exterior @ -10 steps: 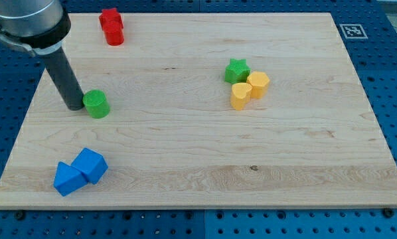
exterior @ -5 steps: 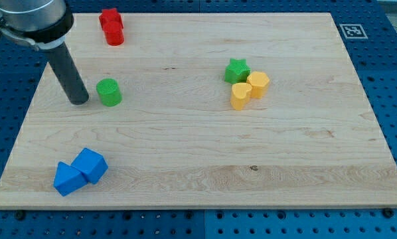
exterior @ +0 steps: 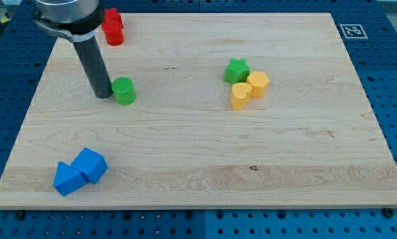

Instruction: Push green circle into green star

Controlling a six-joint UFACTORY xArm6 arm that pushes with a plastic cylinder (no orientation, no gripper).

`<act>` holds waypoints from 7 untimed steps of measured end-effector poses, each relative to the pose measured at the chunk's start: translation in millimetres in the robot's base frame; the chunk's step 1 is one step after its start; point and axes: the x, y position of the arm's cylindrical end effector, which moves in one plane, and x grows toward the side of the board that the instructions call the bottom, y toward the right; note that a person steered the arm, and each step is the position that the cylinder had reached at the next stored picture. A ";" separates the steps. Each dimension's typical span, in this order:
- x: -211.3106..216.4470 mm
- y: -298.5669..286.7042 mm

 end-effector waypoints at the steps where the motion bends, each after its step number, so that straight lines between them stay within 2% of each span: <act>1: 7.2 14.3; 4: 3.9 84.2; 7: 3.9 107.0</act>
